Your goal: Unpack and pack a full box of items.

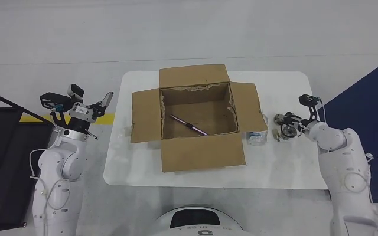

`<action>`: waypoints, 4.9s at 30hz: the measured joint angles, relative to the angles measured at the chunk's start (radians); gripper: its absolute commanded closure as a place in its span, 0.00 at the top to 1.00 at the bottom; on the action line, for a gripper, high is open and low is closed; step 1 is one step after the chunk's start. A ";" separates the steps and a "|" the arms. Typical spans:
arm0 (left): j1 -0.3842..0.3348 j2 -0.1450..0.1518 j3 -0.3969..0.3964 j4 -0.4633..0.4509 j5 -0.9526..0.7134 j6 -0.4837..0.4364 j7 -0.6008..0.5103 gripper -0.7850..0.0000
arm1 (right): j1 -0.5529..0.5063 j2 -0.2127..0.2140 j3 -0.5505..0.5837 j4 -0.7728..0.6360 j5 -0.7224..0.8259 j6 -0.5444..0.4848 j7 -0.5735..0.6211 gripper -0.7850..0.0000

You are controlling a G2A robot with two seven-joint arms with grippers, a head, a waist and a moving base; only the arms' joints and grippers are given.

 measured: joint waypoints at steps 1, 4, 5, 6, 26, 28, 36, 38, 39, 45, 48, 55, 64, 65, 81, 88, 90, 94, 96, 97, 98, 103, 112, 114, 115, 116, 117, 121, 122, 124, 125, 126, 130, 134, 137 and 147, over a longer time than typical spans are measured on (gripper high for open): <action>0.000 0.000 0.000 0.000 0.000 0.000 0.000 1.00 | 0.003 0.000 -0.004 0.001 -0.001 0.003 0.002 0.18; 0.000 0.000 0.000 0.000 0.000 0.000 0.000 1.00 | 0.009 0.000 -0.015 0.004 -0.002 0.010 0.005 0.22; 0.000 0.000 0.000 0.000 0.000 0.000 0.000 1.00 | 0.009 0.000 -0.017 0.004 -0.001 0.012 0.005 0.25; 0.000 0.000 0.000 0.000 0.000 0.000 0.000 1.00 | 0.008 0.001 -0.017 0.004 0.000 0.013 0.004 0.30; 0.000 0.000 0.000 0.000 0.000 0.000 0.000 1.00 | -0.239 0.014 0.142 -0.432 0.220 -0.174 -0.263 1.00; 0.000 0.000 0.000 0.000 0.000 0.000 0.000 1.00 | -0.258 0.012 0.135 -0.498 0.234 -0.187 -0.273 1.00; 0.000 0.000 0.000 0.000 0.000 0.000 0.000 1.00 | -0.255 0.009 0.080 -0.592 0.277 -0.206 -0.242 1.00; 0.000 0.000 0.000 0.000 0.000 0.000 0.000 1.00 | -0.255 0.009 0.080 -0.592 0.276 -0.206 -0.242 1.00; 0.000 0.000 0.000 0.000 0.000 0.000 0.000 1.00 | -0.255 0.009 0.080 -0.592 0.276 -0.206 -0.242 1.00; 0.000 0.000 0.000 0.000 0.000 0.000 0.000 1.00 | -0.255 0.009 0.080 -0.592 0.276 -0.206 -0.242 1.00; 0.000 0.000 0.000 0.000 0.000 0.000 0.000 1.00 | -0.250 0.005 0.052 -0.604 0.293 -0.199 -0.244 1.00; 0.000 0.000 0.000 0.000 0.000 0.000 0.000 1.00 | -0.167 -0.011 -0.152 -0.697 0.139 -0.170 -0.224 1.00; 0.000 0.000 0.000 0.000 0.000 0.000 0.000 1.00 | -0.125 -0.016 -0.217 -0.689 0.128 -0.170 -0.210 1.00; 0.000 0.000 0.000 0.000 0.000 0.000 0.000 1.00 | -0.125 -0.016 -0.217 -0.689 0.128 -0.170 -0.210 1.00; -0.424 -0.021 0.434 0.128 0.248 -0.126 -0.346 1.00 | -0.125 -0.016 -0.217 -0.689 0.128 -0.170 -0.210 1.00; -0.504 -0.031 0.470 0.168 0.132 -0.081 -0.457 1.00 | -0.125 -0.016 -0.217 -0.689 0.128 -0.170 -0.210 1.00; -0.503 -0.029 0.471 0.164 0.138 -0.080 -0.461 1.00 | -0.125 -0.016 -0.217 -0.689 0.128 -0.170 -0.210 1.00; -0.503 -0.021 0.528 0.149 0.299 -0.112 -0.487 1.00 | -0.125 -0.016 -0.217 -0.689 0.128 -0.170 -0.210 1.00; -0.530 -0.018 0.544 0.186 0.341 -0.246 -0.515 1.00 | -0.125 -0.016 -0.217 -0.689 0.128 -0.170 -0.210 1.00; -0.546 -0.017 0.552 0.203 0.325 -0.310 -0.539 1.00 | -0.125 -0.016 -0.217 -0.689 0.128 -0.170 -0.210 1.00; -0.568 -0.015 0.568 0.225 0.276 -0.390 -0.570 1.00 | -0.125 -0.016 -0.217 -0.689 0.128 -0.170 -0.210 1.00; -0.646 -0.018 0.663 0.328 0.096 -0.608 -0.643 1.00 | -0.125 -0.016 -0.217 -0.689 0.128 -0.170 -0.210 1.00; -0.800 -0.016 0.799 0.434 0.039 -0.491 -0.790 1.00 | -0.125 -0.016 -0.217 -0.689 0.128 -0.170 -0.210 1.00; -0.797 -0.016 0.800 0.433 0.037 -0.483 -0.789 1.00 | -0.125 -0.016 -0.217 -0.689 0.128 -0.170 -0.210 1.00; -0.794 -0.016 0.804 0.429 0.042 -0.489 -0.786 1.00 | -0.125 -0.016 -0.217 -0.689 0.128 -0.170 -0.210 1.00; -0.786 -0.014 0.817 0.427 0.060 -0.512 -0.777 1.00 | -0.125 -0.016 -0.217 -0.689 0.128 -0.170 -0.210 1.00; -0.783 -0.013 0.829 0.428 0.079 -0.537 -0.773 1.00 | -0.125 -0.016 -0.217 -0.689 0.128 -0.170 -0.210 1.00; -0.806 -0.016 0.910 0.473 0.152 -0.612 -0.763 1.00 | -0.125 -0.016 -0.217 -0.689 0.128 -0.170 -0.210 1.00; -0.823 -0.020 0.939 0.496 0.176 -0.612 -0.763 1.00 | -0.125 -0.016 -0.217 -0.689 0.128 -0.170 -0.210 1.00; -0.849 -0.029 0.973 0.535 0.201 -0.608 -0.748 0.96 | -0.125 -0.016 -0.217 -0.689 0.128 -0.170 -0.210 1.00; -0.866 -0.035 0.991 0.561 0.204 -0.608 -0.727 0.90 | -0.125 -0.016 -0.217 -0.689 0.128 -0.170 -0.210 1.00; -0.878 -0.040 1.004 0.580 0.200 -0.608 -0.709 0.86 | -0.125 -0.016 -0.217 -0.689 0.128 -0.170 -0.210 1.00; -0.930 -0.063 1.095 0.662 0.194 -0.610 -0.658 0.81 | -0.125 -0.016 -0.217 -0.689 0.128 -0.170 -0.210 1.00; -0.998 -0.092 1.215 0.762 0.192 -0.610 -0.613 0.68 | -0.125 -0.016 -0.217 -0.689 0.128 -0.170 -0.210 1.00; -1.046 -0.119 1.283 0.837 0.180 -0.609 -0.574 0.72 | -0.125 -0.016 -0.217 -0.689 0.128 -0.170 -0.210 1.00; -1.149 -0.216 1.518 1.050 0.110 -0.609 -0.491 0.90 | -0.125 -0.016 -0.217 -0.689 0.128 -0.170 -0.210 1.00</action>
